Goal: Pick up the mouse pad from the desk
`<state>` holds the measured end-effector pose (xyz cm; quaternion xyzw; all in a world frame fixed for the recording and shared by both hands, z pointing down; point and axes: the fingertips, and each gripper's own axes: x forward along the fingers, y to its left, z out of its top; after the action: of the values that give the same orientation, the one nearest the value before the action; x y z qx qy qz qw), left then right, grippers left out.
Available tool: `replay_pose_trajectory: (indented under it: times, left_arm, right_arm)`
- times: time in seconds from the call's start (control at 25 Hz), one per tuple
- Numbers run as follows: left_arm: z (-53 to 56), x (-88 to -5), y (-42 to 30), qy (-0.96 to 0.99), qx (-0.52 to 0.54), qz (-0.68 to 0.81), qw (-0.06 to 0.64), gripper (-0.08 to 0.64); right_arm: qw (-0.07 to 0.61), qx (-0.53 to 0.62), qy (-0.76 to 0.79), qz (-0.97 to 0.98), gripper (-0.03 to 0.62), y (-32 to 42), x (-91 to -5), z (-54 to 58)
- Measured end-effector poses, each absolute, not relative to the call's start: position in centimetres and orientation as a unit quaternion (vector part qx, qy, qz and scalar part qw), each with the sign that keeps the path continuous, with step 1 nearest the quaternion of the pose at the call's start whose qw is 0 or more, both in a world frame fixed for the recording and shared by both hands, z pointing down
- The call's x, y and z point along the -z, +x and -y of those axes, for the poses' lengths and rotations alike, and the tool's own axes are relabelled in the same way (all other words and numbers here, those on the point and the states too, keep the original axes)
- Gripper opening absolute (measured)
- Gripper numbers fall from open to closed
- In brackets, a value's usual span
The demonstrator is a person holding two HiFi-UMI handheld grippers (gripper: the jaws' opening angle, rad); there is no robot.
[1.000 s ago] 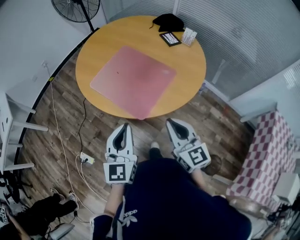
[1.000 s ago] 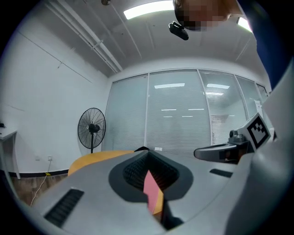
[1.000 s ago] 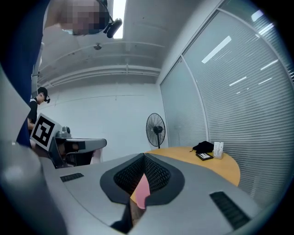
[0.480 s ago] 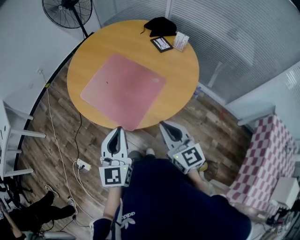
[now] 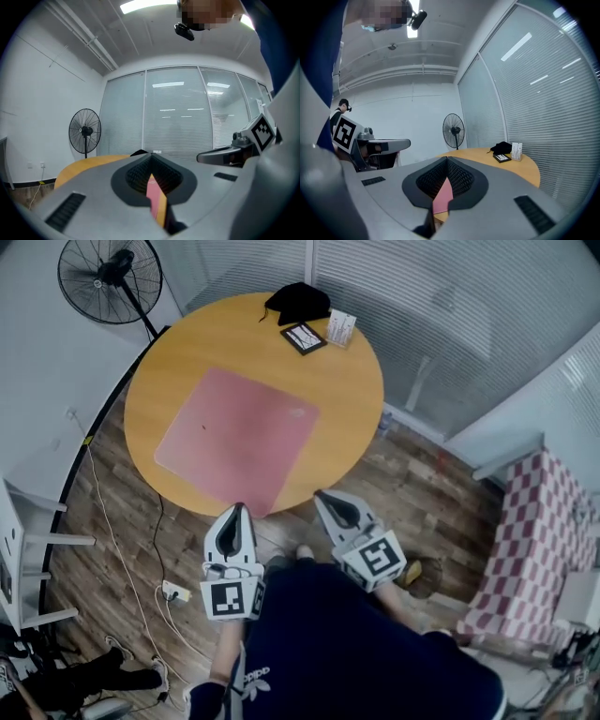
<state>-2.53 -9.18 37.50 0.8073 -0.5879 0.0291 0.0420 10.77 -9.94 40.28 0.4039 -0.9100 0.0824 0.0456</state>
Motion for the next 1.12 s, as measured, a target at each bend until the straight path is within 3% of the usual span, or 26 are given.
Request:
replay_pose_trajectory:
  times: [0.6, 1.12]
  left_arm:
    - [11.5, -37.6, -3.3, 0.840, -0.059, 0.538, 0.033, 0.003]
    - [13.3, -40.7, -6.5, 0.839, -0.095, 0.530, 0.078, 0.003]
  right_arm:
    - [0.048, -0.104, 0.434, 0.894, 0.002, 8.9, -40.8, 11.0]
    - [0.073, -0.111, 0.440, 0.888, 0.002, 7.0, -42.1, 13.5]
